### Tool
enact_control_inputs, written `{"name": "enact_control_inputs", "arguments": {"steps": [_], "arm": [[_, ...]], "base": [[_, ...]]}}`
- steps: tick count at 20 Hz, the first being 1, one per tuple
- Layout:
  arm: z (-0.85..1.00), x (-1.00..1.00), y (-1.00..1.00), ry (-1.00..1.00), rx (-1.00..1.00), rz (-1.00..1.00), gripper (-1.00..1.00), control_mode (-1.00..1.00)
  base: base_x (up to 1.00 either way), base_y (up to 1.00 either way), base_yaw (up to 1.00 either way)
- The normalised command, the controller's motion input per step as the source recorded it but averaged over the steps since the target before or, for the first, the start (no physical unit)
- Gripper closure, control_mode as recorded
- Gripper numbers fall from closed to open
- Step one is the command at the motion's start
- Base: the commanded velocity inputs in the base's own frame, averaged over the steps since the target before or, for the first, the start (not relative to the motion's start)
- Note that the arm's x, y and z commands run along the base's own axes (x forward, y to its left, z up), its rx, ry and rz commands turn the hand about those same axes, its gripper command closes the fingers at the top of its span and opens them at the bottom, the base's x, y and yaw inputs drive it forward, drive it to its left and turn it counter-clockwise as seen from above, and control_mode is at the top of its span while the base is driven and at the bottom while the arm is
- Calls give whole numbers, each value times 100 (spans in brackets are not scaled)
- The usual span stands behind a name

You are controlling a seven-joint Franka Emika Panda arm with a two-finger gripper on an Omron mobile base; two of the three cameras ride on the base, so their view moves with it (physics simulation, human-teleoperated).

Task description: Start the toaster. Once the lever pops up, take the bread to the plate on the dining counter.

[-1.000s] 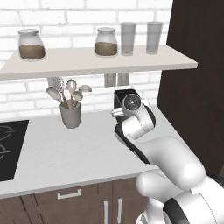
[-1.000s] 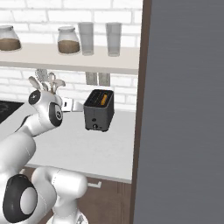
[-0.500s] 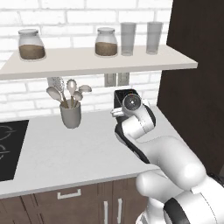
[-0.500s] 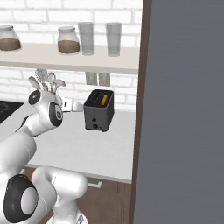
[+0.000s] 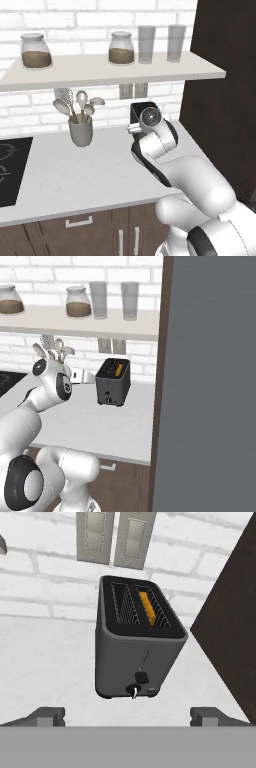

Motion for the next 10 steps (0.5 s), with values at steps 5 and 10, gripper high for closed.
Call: {"name": "enact_control_inputs", "arguments": {"steps": [5,10], "arm": [[0,0,0,0,0,0,-100,-100],[0,0,0,0,0,0,-100,-100]], "base": [[0,0,0],[0,0,0]]}}
